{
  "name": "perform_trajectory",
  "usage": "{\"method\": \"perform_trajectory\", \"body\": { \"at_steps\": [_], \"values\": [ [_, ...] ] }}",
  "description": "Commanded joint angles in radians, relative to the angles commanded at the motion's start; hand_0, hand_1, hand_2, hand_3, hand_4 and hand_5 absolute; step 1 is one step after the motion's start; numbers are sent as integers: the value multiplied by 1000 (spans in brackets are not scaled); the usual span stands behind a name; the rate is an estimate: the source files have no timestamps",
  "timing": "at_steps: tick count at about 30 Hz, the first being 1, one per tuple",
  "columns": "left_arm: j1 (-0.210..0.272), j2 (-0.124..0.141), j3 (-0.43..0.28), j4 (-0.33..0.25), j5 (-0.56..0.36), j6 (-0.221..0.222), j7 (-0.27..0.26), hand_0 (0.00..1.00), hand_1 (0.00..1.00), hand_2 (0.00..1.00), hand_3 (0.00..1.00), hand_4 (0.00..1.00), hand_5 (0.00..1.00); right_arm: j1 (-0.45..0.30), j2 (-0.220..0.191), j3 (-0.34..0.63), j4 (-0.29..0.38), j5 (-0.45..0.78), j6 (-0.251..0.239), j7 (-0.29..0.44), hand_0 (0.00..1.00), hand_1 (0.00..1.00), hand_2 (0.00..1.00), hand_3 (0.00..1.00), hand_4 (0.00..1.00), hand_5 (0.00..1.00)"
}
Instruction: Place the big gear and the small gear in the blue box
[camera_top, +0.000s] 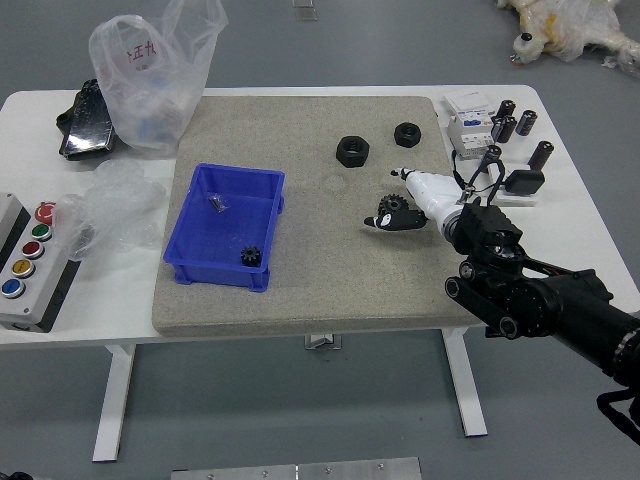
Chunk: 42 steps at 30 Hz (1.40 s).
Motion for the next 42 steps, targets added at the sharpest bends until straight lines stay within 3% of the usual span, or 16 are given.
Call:
{"method": "perform_trajectory", "body": {
  "at_steps": [1, 2, 7, 8, 13, 14, 18, 25, 32, 37, 38, 42],
  "values": [
    [0, 0, 0, 0, 0, 0, 0, 726, 552, 535, 665, 679, 475, 0, 1, -5, -2, 3, -3, 0, 566, 711, 727, 820, 863, 419],
    [0, 0, 0, 0, 0, 0, 0, 726, 552, 535, 666, 678, 472, -1, 1, -12, -5, 8, -7, -1, 503, 630, 557, 655, 539, 226],
    [0, -2, 0, 0, 0, -1, 0, 726, 552, 535, 666, 678, 472, -3, 2, -33, -9, 19, -26, 0, 503, 630, 557, 655, 539, 226],
    [0, -2, 0, 0, 0, -1, 0, 726, 552, 535, 664, 678, 473, -4, 2, -35, -8, 21, -34, 2, 471, 544, 405, 528, 512, 56],
    [1, -3, 5, 0, -3, -1, -2, 726, 552, 535, 664, 678, 473, -7, -3, -27, 12, 20, -70, 20, 471, 544, 405, 528, 512, 56],
    [1, -3, 6, 0, -5, -1, -2, 726, 552, 536, 665, 679, 473, -8, -5, -22, 21, 16, -75, 23, 468, 527, 366, 493, 484, 47],
    [0, -3, 9, 0, -8, 0, -3, 726, 552, 536, 665, 679, 473, -12, -16, 1, 79, -9, -87, 28, 468, 527, 366, 493, 484, 47],
    [3, -2, 3, 0, -4, -1, -1, 726, 552, 536, 666, 679, 474, -7, -28, 0, 255, -76, -92, 25, 477, 526, 355, 490, 458, 42],
    [3, -5, 2, -2, -4, -3, 1, 726, 551, 537, 668, 684, 476, 19, 30, -93, 434, -141, -85, 10, 491, 535, 381, 503, 479, 21],
    [5, -4, -3, -3, 2, -4, 4, 726, 551, 537, 668, 684, 476, 37, 66, -129, 498, -163, -80, 5, 491, 535, 381, 503, 479, 21],
    [5, -3, -4, -3, 3, -5, 4, 726, 551, 537, 670, 686, 480, 41, 70, -131, 502, -164, -79, 5, 503, 614, 589, 605, 329, 104],
    [7, -2, -7, -3, 6, -6, 6, 726, 551, 537, 670, 686, 480, 52, 86, -133, 495, -163, -73, 1, 503, 614, 589, 605, 329, 104]
  ]
}}
